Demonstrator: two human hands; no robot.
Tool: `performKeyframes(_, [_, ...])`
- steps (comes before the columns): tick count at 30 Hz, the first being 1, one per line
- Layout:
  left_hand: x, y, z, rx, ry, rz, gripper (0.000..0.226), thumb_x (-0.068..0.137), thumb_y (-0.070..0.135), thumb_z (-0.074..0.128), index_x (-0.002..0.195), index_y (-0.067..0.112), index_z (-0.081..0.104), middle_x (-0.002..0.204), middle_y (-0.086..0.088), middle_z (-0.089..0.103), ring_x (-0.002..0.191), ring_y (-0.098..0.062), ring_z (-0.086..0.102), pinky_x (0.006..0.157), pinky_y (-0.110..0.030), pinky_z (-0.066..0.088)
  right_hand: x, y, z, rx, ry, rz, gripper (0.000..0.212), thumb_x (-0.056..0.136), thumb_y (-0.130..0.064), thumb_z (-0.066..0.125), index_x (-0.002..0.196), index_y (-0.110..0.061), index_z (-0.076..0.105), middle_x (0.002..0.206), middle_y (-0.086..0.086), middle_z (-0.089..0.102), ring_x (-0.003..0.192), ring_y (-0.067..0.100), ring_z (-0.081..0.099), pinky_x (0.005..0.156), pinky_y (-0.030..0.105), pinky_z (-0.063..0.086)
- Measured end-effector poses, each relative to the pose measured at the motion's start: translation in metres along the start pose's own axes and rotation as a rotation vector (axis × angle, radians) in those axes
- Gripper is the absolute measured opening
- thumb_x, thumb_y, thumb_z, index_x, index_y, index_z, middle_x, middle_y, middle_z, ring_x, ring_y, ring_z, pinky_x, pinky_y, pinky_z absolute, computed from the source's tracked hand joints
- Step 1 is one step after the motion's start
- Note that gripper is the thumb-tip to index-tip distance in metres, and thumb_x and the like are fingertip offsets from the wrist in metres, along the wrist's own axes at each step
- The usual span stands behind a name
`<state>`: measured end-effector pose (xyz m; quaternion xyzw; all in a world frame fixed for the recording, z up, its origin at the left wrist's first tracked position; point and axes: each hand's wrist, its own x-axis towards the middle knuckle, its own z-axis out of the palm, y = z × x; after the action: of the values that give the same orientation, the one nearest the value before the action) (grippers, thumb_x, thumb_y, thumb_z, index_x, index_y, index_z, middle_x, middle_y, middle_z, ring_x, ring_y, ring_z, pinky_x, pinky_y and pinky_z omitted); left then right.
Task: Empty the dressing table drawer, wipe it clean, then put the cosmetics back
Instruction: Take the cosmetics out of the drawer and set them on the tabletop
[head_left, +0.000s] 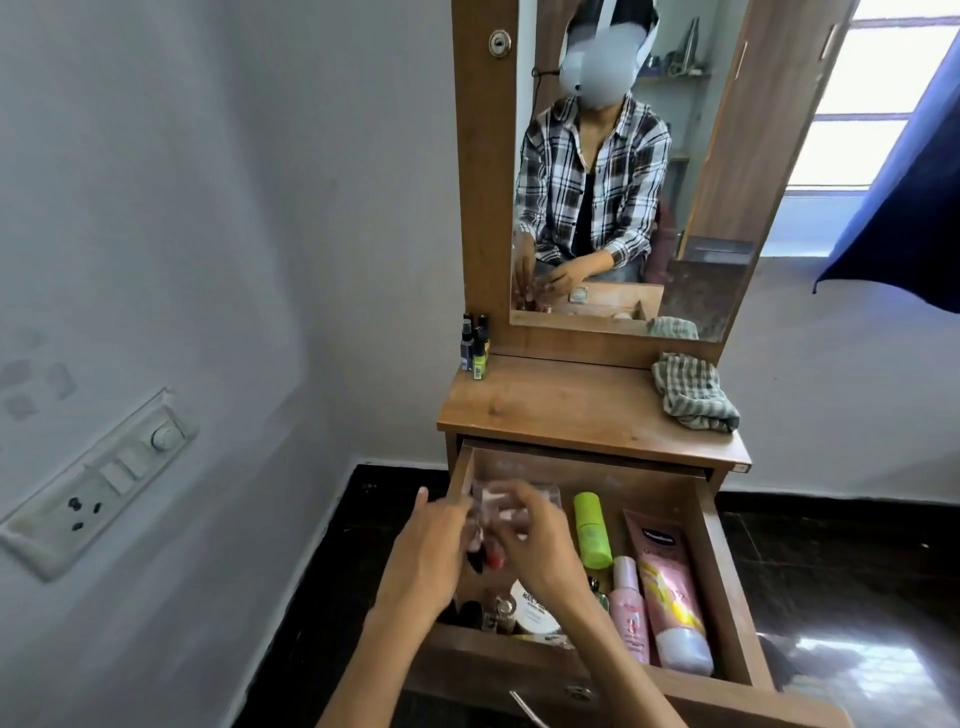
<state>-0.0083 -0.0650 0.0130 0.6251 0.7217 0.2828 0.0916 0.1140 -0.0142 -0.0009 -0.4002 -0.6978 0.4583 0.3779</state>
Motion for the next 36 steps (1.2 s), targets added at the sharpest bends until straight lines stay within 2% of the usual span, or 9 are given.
performKeyframes(3, [0.030, 0.003, -0.022, -0.085, 0.125, 0.018, 0.020, 0.092, 0.017, 0.054, 0.109, 0.025, 0.062, 0.103, 0.005, 0.067, 0.093, -0.007, 0.062, 0.083, -0.024, 0.050, 0.033, -0.027, -0.005, 0.116, 0.111, -0.091, 0.035, 0.088, 0.005, 0.057, 0.097, -0.029, 0.058, 0.090, -0.008, 0.066, 0.075, 0.002, 0.066, 0.063, 0.019, 0.055])
performKeyframes(5, [0.056, 0.004, -0.039, -0.148, 0.223, 0.016, 0.021, 0.091, 0.012, 0.055, 0.111, 0.016, 0.063, 0.104, -0.002, 0.068, 0.094, -0.014, 0.063, 0.079, -0.030, 0.051, 0.060, -0.041, -0.008, 0.201, 0.166, -0.153, 0.029, 0.090, 0.004, 0.055, 0.095, -0.024, 0.059, 0.085, -0.002, 0.066, 0.068, 0.012, 0.066, 0.060, 0.028, 0.058])
performKeyframes(7, [0.084, 0.007, -0.054, -0.154, 0.328, 0.016, 0.020, 0.091, 0.012, 0.056, 0.109, 0.010, 0.063, 0.104, -0.005, 0.068, 0.091, -0.013, 0.062, 0.075, -0.023, 0.045, 0.088, -0.049, -0.009, 0.239, 0.214, -0.187, 0.022, 0.092, -0.003, 0.054, 0.096, -0.025, 0.058, 0.084, -0.001, 0.065, 0.066, 0.016, 0.064, 0.060, 0.030, 0.058])
performKeyframes(12, [0.150, 0.003, -0.062, -0.114, 0.387, -0.017, 0.024, 0.092, 0.012, 0.055, 0.114, 0.007, 0.061, 0.112, -0.011, 0.065, 0.100, -0.021, 0.062, 0.079, -0.022, 0.045, 0.148, -0.036, 0.000, 0.123, 0.313, -0.157, 0.014, 0.094, -0.013, 0.055, 0.098, -0.026, 0.058, 0.091, 0.003, 0.064, 0.074, 0.015, 0.065, 0.056, 0.031, 0.058])
performKeyframes(16, [0.183, -0.008, -0.048, -0.064, 0.357, -0.013, 0.024, 0.093, 0.011, 0.053, 0.115, 0.004, 0.060, 0.112, -0.014, 0.065, 0.101, -0.024, 0.062, 0.081, -0.029, 0.047, 0.171, -0.014, 0.007, -0.069, 0.328, -0.185, 0.015, 0.093, -0.013, 0.055, 0.107, -0.018, 0.058, 0.105, 0.002, 0.061, 0.087, 0.010, 0.063, 0.075, 0.033, 0.058])
performKeyframes(21, [0.199, -0.019, -0.026, -0.074, 0.334, 0.006, 0.021, 0.093, 0.011, 0.054, 0.111, 0.004, 0.061, 0.107, -0.012, 0.066, 0.098, -0.024, 0.062, 0.080, -0.029, 0.048, 0.180, -0.002, 0.013, -0.188, 0.306, -0.234, 0.035, 0.088, 0.000, 0.058, 0.116, -0.021, 0.056, 0.110, -0.008, 0.051, 0.098, 0.007, 0.058, 0.083, 0.022, 0.053])
performKeyframes(24, [0.203, -0.023, -0.018, -0.071, 0.348, 0.024, 0.022, 0.093, 0.012, 0.053, 0.113, 0.006, 0.061, 0.109, -0.011, 0.065, 0.098, -0.020, 0.061, 0.078, -0.022, 0.044, 0.178, 0.005, 0.018, -0.193, 0.254, -0.210, 0.050, 0.084, 0.005, 0.058, 0.121, -0.027, 0.050, 0.115, -0.012, 0.045, 0.107, 0.011, 0.055, 0.087, 0.026, 0.053])
performKeyframes(29, [0.204, -0.031, -0.005, -0.133, 0.228, 0.015, 0.035, 0.091, 0.015, 0.057, 0.125, 0.010, 0.053, 0.120, -0.009, 0.061, 0.107, -0.023, 0.060, 0.092, -0.031, 0.049, 0.181, 0.006, 0.020, -0.224, 0.258, -0.188, 0.053, 0.084, 0.004, 0.058, 0.125, -0.028, 0.045, 0.125, -0.004, 0.048, 0.113, 0.007, 0.046, 0.089, 0.023, 0.046])
performKeyframes(36, [0.196, -0.037, 0.013, -0.249, 0.253, -0.028, 0.026, 0.088, 0.014, 0.060, 0.114, 0.010, 0.060, 0.111, -0.007, 0.065, 0.102, -0.020, 0.061, 0.082, -0.022, 0.045, 0.183, 0.006, 0.020, -0.317, 0.225, -0.175, 0.057, 0.088, 0.003, 0.054, 0.137, -0.023, 0.040, 0.130, 0.005, 0.046, 0.116, 0.015, 0.047, 0.089, 0.021, 0.042])
